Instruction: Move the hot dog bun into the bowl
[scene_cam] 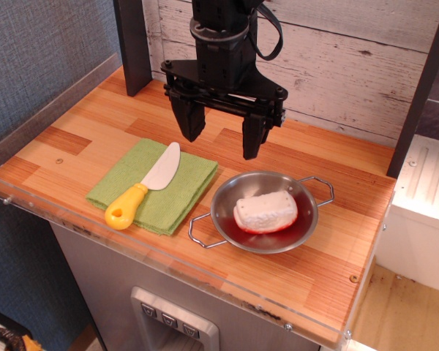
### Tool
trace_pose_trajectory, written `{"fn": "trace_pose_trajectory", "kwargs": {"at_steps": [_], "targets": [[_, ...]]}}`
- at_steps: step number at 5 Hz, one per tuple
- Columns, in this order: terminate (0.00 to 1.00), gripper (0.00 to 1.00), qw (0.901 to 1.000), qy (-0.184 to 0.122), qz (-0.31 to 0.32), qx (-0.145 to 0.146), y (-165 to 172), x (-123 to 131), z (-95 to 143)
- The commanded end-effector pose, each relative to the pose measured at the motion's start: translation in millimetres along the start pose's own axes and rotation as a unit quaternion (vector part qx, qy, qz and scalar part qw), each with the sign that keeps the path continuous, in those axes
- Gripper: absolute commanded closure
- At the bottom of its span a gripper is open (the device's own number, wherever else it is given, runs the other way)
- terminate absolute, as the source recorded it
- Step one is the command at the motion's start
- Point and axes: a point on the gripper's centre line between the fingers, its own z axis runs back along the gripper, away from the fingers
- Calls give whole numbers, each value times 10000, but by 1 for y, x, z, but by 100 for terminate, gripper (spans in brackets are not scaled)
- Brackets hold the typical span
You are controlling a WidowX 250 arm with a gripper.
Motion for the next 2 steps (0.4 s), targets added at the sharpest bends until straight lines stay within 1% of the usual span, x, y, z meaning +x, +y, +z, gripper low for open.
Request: {"fn": "trace_pose_trajectory", "kwargs": {"at_steps": [1, 2], "targets": [[0, 0, 9997, -224, 41, -8, 6, -6, 16], [100, 0, 9997, -224, 41, -8, 6, -6, 16]]}}
